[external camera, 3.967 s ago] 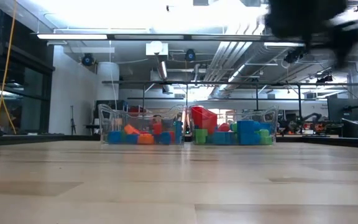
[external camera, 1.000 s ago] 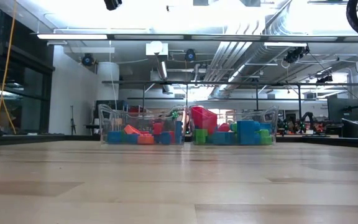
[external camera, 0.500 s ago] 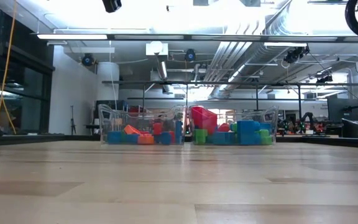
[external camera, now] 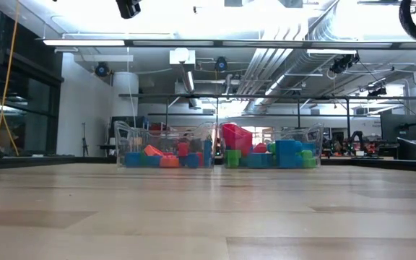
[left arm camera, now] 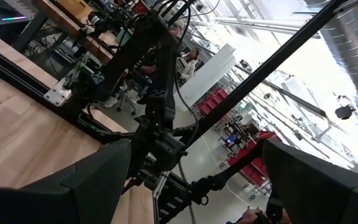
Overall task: Sort blocks by size
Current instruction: Put the blue lego piece into the left transparent bin
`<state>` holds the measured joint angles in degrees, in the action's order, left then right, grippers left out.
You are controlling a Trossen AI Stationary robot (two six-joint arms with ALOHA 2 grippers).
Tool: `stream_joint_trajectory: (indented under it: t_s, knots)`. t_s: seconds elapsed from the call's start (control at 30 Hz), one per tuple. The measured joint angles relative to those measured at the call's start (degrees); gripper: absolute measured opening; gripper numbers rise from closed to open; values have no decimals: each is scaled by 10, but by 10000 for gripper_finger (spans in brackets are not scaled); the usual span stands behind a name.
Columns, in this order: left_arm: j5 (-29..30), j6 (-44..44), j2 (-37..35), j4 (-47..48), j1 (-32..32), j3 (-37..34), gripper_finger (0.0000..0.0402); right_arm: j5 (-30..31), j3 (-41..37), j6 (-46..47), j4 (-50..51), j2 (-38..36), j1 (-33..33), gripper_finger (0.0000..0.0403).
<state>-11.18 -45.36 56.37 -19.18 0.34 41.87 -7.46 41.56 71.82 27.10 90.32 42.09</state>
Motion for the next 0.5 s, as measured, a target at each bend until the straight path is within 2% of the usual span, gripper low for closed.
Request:
stream_joint_trajectory:
  t_s: [0.1,0.33,0.5]
  knots:
    - [0,0,0,0,0,0,351,31,19,-6,33,1,-4,135]
    - [0,6,0,-5,0,0,351,129,87,-45,178,4,-41,135]
    - [0,6,0,-40,0,0,351,208,147,-128,250,4,-104,135]
